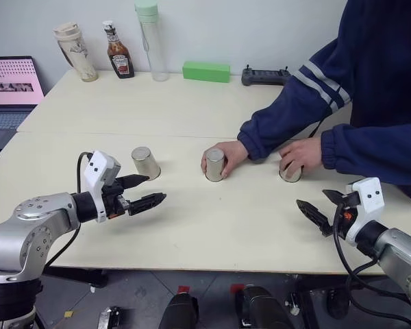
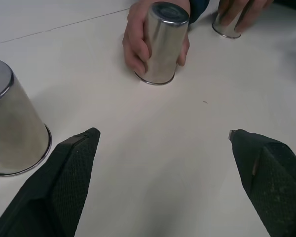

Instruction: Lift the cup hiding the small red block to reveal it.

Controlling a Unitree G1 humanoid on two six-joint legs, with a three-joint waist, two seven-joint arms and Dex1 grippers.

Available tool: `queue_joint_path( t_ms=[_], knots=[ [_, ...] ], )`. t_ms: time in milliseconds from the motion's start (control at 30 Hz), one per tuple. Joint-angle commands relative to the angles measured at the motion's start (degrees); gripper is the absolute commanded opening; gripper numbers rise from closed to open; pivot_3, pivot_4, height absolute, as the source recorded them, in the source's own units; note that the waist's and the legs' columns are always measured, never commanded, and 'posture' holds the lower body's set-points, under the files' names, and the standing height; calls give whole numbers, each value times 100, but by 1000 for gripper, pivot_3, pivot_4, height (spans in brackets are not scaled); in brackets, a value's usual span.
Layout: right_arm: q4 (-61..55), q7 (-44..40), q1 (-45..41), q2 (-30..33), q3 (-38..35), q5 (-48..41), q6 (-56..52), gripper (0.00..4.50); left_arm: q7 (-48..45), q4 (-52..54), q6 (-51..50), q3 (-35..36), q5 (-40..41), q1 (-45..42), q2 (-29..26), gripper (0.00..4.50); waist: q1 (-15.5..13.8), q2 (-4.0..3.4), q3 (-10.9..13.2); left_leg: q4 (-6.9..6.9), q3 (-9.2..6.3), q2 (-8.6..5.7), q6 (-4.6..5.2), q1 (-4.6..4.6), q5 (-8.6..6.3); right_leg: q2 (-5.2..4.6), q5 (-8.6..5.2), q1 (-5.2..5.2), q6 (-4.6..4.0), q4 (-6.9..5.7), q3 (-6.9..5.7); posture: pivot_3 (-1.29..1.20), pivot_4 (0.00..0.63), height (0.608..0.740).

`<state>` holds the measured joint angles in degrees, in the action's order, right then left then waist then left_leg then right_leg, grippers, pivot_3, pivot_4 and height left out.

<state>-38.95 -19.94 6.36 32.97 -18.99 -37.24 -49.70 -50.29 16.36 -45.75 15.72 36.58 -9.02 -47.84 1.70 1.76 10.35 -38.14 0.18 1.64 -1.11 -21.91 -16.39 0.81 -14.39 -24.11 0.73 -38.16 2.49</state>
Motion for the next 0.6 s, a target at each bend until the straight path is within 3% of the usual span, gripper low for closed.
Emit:
queue_joint_path(
  t_ms=[33, 600],
  knots=[
    [-142, -35, -16, 19, -39, -30, 107, 4475, -8, 139, 123, 94, -7, -1, -93, 4500, 0, 0, 0, 0, 0, 0, 0, 0, 0, 0, 0, 0, 0, 0, 0, 0, 150, 740],
    [83, 184, -83, -181, 256, 409, 397, 4475, -111, 490, 287, -72, 90, -214, -9, 4500, 0, 2, -2, -2, 0, 0, 0, 0, 0, 0, 0, 1, 0, -2, 0, 0, 150, 740]
  ],
)
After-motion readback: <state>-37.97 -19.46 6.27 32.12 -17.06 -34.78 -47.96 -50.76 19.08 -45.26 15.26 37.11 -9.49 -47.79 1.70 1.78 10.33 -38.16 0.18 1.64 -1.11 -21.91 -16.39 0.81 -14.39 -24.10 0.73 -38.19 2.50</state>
